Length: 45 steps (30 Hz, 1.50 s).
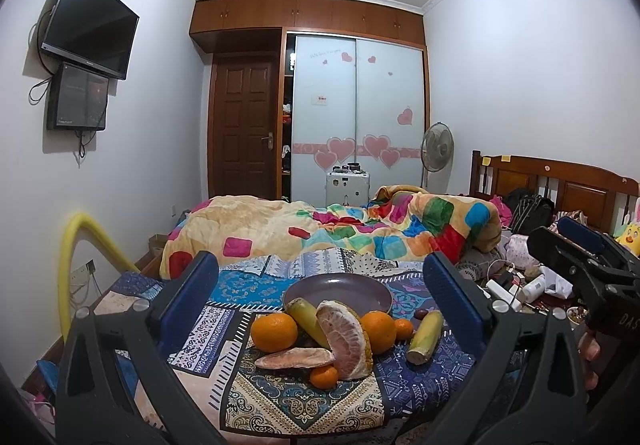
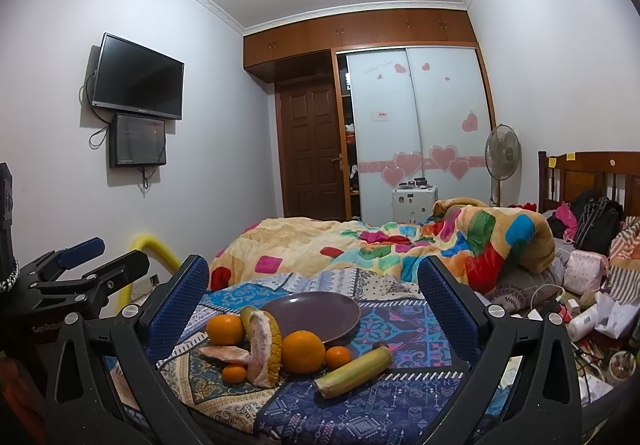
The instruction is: Organize fruits
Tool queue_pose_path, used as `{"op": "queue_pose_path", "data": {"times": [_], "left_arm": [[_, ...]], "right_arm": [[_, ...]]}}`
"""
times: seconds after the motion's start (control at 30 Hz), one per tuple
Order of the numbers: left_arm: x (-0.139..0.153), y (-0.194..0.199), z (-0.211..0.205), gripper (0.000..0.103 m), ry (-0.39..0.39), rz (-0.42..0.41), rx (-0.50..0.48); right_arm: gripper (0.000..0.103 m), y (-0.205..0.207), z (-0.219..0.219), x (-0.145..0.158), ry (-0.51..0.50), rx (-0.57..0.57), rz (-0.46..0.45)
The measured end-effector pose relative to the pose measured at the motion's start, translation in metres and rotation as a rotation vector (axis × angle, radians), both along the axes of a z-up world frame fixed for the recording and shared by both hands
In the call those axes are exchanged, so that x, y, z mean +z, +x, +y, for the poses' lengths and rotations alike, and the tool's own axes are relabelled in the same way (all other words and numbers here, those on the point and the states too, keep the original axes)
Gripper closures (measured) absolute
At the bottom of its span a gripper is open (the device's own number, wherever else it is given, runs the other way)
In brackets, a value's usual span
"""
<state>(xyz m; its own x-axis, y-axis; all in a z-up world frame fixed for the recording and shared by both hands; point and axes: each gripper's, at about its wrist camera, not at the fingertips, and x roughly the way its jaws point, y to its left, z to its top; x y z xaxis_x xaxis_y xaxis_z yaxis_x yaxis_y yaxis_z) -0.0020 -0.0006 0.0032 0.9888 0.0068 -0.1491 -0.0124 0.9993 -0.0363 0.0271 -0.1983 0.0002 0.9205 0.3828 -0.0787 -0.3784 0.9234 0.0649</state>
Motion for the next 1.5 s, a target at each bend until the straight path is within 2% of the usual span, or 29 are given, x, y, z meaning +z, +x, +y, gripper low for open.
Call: {"op": "queue_pose_path", "data": {"times": [1.5], "left_arm": [[-0.005,0.0061,0.0058,0.0,-0.003,0.009,0.011]], "right_arm": [[0.0,0.0061,0.0029,-0.0052,0.014,0.008,0.025]]}}
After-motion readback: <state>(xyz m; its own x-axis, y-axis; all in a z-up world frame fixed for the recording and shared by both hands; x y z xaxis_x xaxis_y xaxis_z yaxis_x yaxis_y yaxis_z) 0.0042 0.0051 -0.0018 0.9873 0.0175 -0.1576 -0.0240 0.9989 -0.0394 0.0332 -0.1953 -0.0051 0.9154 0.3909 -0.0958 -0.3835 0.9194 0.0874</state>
